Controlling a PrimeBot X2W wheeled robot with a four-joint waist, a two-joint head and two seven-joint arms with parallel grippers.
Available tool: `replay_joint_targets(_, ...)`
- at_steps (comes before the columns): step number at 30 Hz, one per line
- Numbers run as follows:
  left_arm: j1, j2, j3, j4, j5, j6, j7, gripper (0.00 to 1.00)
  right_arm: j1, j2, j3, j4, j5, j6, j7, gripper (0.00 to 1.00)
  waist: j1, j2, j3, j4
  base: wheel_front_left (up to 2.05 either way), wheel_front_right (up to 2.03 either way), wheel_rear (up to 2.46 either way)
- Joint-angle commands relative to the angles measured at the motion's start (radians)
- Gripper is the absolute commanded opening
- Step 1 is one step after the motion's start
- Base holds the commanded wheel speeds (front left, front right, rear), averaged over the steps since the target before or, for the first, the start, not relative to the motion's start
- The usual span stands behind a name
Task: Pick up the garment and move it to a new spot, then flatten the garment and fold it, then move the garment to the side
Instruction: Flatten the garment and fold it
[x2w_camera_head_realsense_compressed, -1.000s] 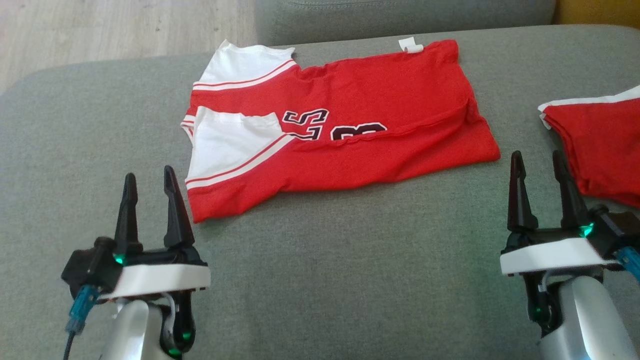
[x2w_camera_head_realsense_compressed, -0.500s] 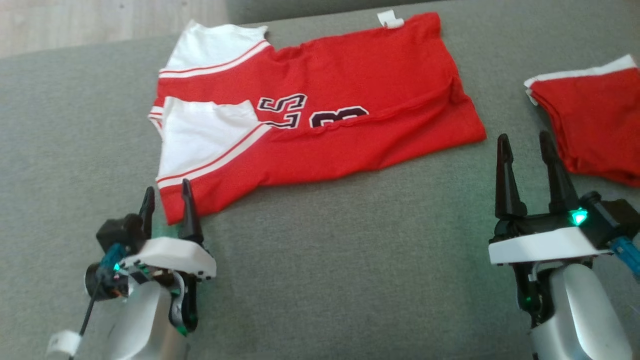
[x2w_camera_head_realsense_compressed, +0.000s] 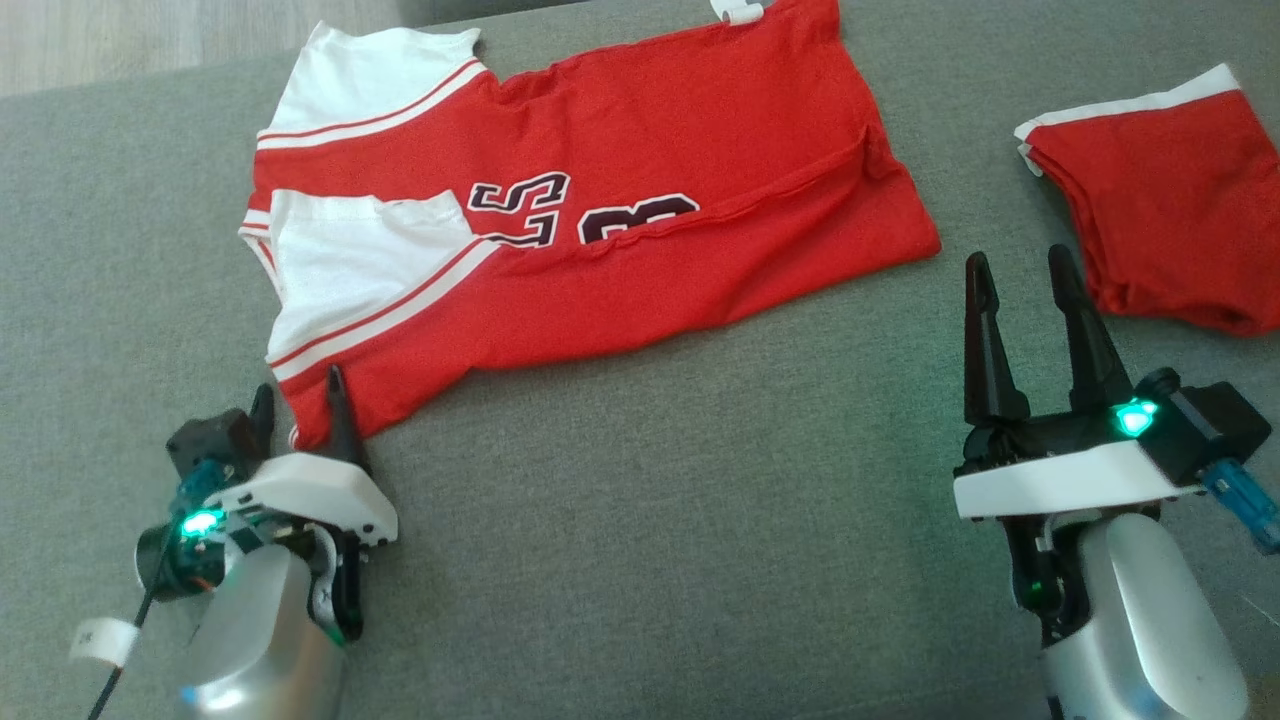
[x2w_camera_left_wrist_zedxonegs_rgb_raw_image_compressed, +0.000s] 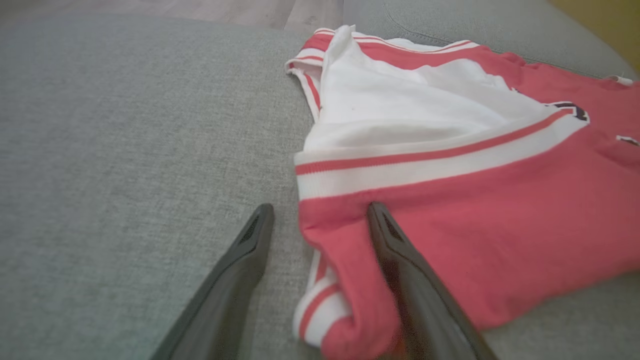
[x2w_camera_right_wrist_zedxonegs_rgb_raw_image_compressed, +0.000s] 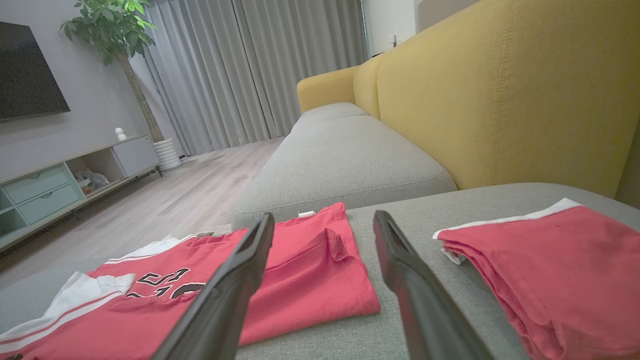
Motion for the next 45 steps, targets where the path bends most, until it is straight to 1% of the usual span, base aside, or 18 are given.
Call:
replay_joint_targets(1,0.0,0.03,0.029,0.041,-0.014,0.002,0.025,1.0,-0.029,0.001,0.024,-0.039,0.009,0.002,-0.006,1.0,0.0,0.0,0.003,-0.002,0.0,0.0,0.0)
replay_joint_targets(3,-0.006,0.03,0.019,0.065,-0.015,-0.011,0.042,1.0,-0.029,0.001,0.021,-0.042,0.013,0.002,-0.006,1.0,0.0,0.0,0.003,-0.001,0.0,0.0,0.0)
replay_joint_targets(4,-0.01,0.029,0.015,0.075,-0.016,-0.016,0.048,0.97,-0.029,0.001,0.019,-0.042,0.013,0.002,-0.006,1.0,0.0,0.0,0.003,0.0,0.0,0.0,0.0)
replay_joint_targets(5,-0.014,0.029,0.011,0.083,-0.016,-0.021,0.051,0.35,-0.029,0.001,0.017,-0.042,0.014,0.002,-0.006,1.0,0.0,0.0,0.002,0.001,0.0,0.0,0.0)
replay_joint_targets(6,-0.018,0.027,0.007,0.087,-0.017,-0.027,0.05,0.0,-0.029,0.001,0.014,-0.042,0.015,0.002,-0.006,1.0,0.0,0.0,0.0,0.003,0.0,0.0,0.0)
replay_joint_targets(8,-0.026,0.025,0.004,0.09,-0.019,-0.034,0.037,0.0,-0.029,0.001,0.007,-0.039,0.015,0.002,-0.006,1.0,0.0,0.0,-0.004,0.011,0.0,0.0,0.0)
replay_joint_targets(11,-0.041,0.022,0.006,0.077,-0.024,-0.04,-0.012,0.0,-0.034,0.001,0.004,-0.026,0.004,0.002,-0.006,1.0,0.0,0.0,-0.011,0.024,0.0,0.0,0.0)
replay_joint_targets(15,-0.063,0.016,0.0,0.014,-0.023,-0.07,-0.088,0.0,-0.058,0.001,-0.01,0.055,-0.033,0.002,0.005,1.0,0.0,0.0,-0.02,0.047,0.0,0.0,0.0)
replay_joint_targets(17,-0.071,0.015,-0.008,-0.035,-0.016,-0.092,-0.109,0.0,-0.085,0.001,-0.032,0.108,-0.054,0.002,0.037,1.0,0.0,0.0,-0.021,0.06,0.0,0.0,0.0)
replay_joint_targets(23,-0.064,0.011,-0.036,-0.195,0.025,-0.106,-0.125,0.0,-0.21,0.001,-0.111,0.293,-0.094,0.002,0.167,1.0,0.0,0.0,-0.014,0.09,0.0,0.0,0.0)
replay_joint_targets(24,-0.064,0.011,-0.036,-0.195,0.025,-0.106,-0.125,0.0,-0.21,0.001,-0.111,0.293,-0.094,0.002,0.167,1.0,0.0,0.0,-0.014,0.09,0.0,0.0,0.0)
replay_joint_targets(30,-0.048,0.007,-0.075,-0.331,0.064,-0.111,-0.127,0.0,-0.364,0.001,-0.214,0.53,-0.13,0.002,0.249,1.0,0.0,0.0,0.003,0.119,0.0,0.0,0.0)
replay_joint_targets(35,-0.032,0.001,-0.111,-0.402,0.082,-0.12,-0.127,0.0,-0.462,0.001,-0.252,0.716,-0.207,0.002,0.272,1.0,0.0,0.0,0.018,0.139,0.0,0.0,0.0)
replay_joint_targets(39,-0.024,-0.001,-0.128,-0.423,0.085,-0.119,-0.127,0.0,-0.515,0.001,-0.26,0.819,-0.265,0.002,0.262,1.0,0.0,0.0,0.027,0.147,0.0,0.0,0.0)
replay_joint_targets(40,-0.023,-0.001,-0.13,-0.425,0.085,-0.119,-0.127,0.0,-0.523,0.001,-0.264,0.838,-0.283,0.002,0.259,0.76,0.0,0.0,0.029,0.148,0.0,0.0,0.0)
replay_joint_targets(41,-0.022,0.0,-0.132,-0.425,0.086,-0.118,-0.126,0.0,-0.531,0.001,-0.269,0.853,-0.299,0.002,0.254,0.2,0.0,0.0,0.029,0.149,0.0,0.0,0.0)
replay_joint_targets(42,-0.021,0.003,-0.132,-0.422,0.086,-0.116,-0.124,0.0,-0.536,0.001,-0.273,0.865,-0.317,0.002,0.247,0.0,0.0,0.0,0.027,0.149,0.0,0.0,0.0)
replay_joint_targets(45,-0.012,0.012,-0.126,-0.408,0.084,-0.105,-0.113,0.0,-0.544,0.001,-0.293,0.88,-0.364,0.002,0.214,0.0,0.0,0.0,0.015,0.145,0.0,0.0,0.0)
